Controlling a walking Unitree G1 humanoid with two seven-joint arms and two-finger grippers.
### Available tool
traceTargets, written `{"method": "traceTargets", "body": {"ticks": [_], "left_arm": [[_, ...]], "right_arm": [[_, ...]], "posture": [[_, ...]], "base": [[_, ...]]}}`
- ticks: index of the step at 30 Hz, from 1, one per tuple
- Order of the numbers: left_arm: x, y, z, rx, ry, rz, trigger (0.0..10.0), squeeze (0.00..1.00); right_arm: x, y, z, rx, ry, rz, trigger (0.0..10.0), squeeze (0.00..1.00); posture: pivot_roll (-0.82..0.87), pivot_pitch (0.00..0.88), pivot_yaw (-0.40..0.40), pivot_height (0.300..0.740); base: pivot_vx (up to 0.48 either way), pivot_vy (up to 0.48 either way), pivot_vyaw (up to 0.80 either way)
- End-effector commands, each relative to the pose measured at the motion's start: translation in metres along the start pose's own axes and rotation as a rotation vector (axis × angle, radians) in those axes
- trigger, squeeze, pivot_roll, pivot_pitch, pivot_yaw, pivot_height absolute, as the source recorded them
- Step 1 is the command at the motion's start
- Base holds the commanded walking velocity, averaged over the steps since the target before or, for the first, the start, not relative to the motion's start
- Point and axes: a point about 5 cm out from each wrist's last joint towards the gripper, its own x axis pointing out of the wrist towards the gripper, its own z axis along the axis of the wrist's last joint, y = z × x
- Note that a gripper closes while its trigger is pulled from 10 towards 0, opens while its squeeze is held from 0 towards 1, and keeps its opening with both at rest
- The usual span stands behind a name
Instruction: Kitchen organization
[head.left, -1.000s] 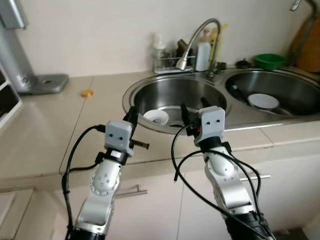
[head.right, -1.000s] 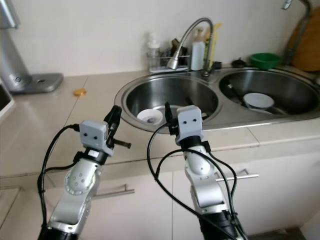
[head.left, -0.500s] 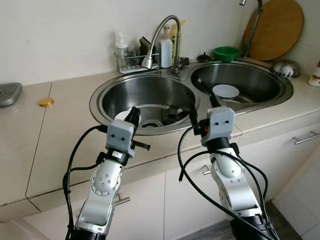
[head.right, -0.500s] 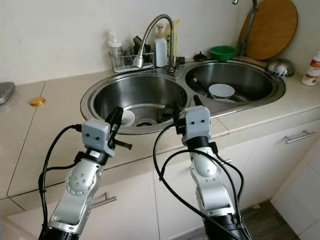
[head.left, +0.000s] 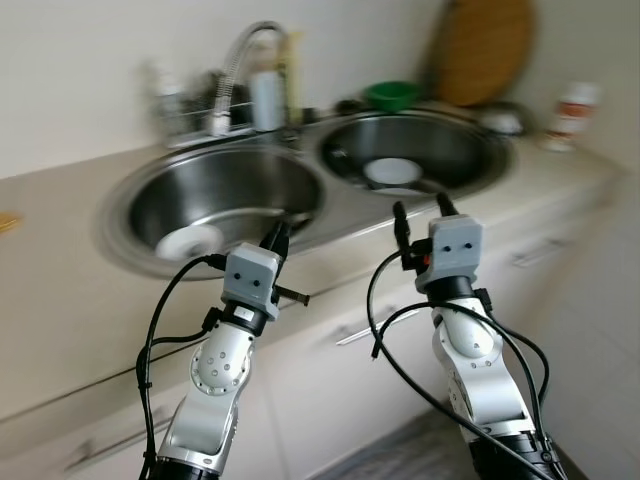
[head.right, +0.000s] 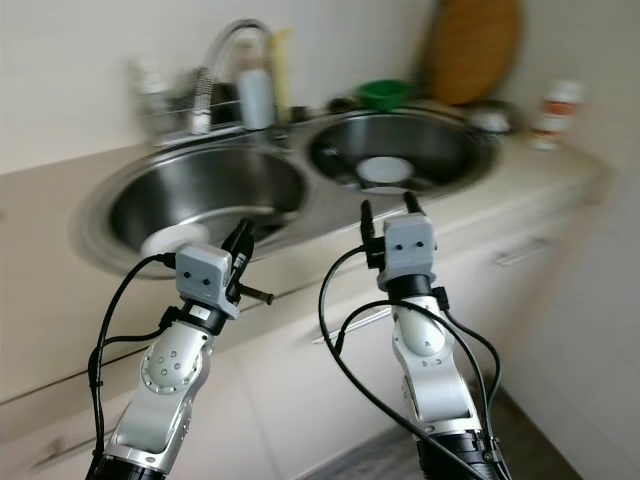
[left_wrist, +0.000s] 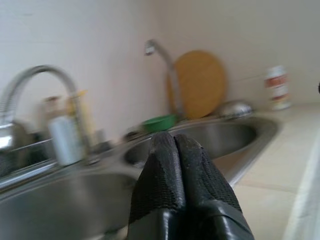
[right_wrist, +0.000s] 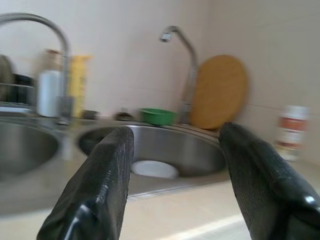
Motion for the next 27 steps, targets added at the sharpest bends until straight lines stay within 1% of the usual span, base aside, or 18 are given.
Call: {"method": "traceTargets", "body": {"ticks": [1, 15, 18, 22, 24, 26, 27], "left_arm": [[-0.001, 0.004, 0.000, 0.012, -0.001, 0.010, 10.0, 0.00], [-0.001, 0.003, -0.003, 0.021, 0.013, 0.000, 10.0, 0.00], [-0.001, 0.002, -0.004, 0.021, 0.020, -0.002, 10.0, 0.00], [-0.002, 0.002, -0.006, 0.024, 0.027, -0.004, 10.0, 0.00], [-0.002, 0.002, -0.006, 0.023, 0.028, -0.003, 10.0, 0.00], [-0.002, 0.002, -0.006, 0.021, 0.029, -0.002, 10.0, 0.00], [-0.002, 0.002, -0.006, 0.019, 0.030, -0.002, 10.0, 0.00]], "right_arm": [[0.002, 0.006, 0.007, 0.004, -0.036, 0.016, 10.0, 0.00], [0.001, -0.001, -0.001, -0.051, 0.006, -0.030, 10.0, 0.00], [0.001, -0.002, -0.003, -0.063, 0.015, -0.040, 10.0, 0.00], [0.001, -0.003, -0.004, -0.070, 0.022, -0.056, 10.0, 0.00], [0.001, -0.004, -0.004, -0.097, 0.024, -0.062, 10.0, 0.00], [0.002, -0.003, -0.007, -0.106, 0.040, -0.066, 10.0, 0.00], [0.002, -0.003, -0.009, -0.083, 0.058, -0.066, 10.0, 0.00]], "posture": [[-0.09, 0.000, 0.046, 0.740], [-0.09, 0.000, 0.047, 0.740], [-0.09, 0.000, 0.050, 0.740], [-0.09, 0.000, 0.051, 0.740], [-0.09, 0.000, 0.051, 0.740], [-0.09, 0.000, 0.051, 0.740], [-0.09, 0.000, 0.052, 0.740]], "base": [[0.000, 0.000, -0.80], [0.000, 0.000, -0.80], [0.000, -0.420, -0.80], [0.000, 0.000, -0.79], [0.000, 0.000, -0.54], [0.000, -0.480, 0.00], [0.000, -0.480, 0.00]]}}
